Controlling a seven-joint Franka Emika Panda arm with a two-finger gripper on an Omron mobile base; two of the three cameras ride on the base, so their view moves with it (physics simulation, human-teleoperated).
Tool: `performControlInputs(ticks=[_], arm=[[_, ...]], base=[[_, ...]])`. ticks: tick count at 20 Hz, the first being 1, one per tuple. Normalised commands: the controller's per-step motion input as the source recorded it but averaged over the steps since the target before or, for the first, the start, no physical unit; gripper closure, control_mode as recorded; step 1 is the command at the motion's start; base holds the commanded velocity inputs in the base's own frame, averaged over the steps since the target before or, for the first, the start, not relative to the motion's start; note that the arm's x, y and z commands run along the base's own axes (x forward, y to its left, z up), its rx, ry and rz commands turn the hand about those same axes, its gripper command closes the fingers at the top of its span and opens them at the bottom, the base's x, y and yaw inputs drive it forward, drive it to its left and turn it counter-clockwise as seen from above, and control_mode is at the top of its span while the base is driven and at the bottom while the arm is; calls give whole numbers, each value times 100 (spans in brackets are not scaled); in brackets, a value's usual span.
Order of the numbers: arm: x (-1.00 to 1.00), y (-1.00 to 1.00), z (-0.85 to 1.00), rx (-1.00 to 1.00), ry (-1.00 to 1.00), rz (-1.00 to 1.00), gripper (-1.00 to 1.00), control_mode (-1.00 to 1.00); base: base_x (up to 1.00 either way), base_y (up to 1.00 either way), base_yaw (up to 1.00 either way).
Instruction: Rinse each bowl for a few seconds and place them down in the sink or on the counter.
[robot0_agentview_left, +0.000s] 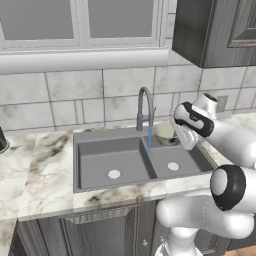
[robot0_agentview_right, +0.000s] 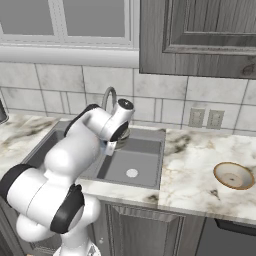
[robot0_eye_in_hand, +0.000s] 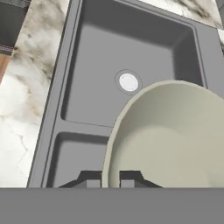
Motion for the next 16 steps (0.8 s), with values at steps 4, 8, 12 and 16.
performControlInputs(ticks=[4,8,12,16], arm=[[9,10,-4,2,5,6,100,-100],[9,0,-13,3,7,6,100,-100],[13,1,-17,1,8,5,100,-100],[19,10,-8,1,2,4,100,-100]], base=[[0,0,0],[0,0,0],[0,0,0],[0,0,0]])
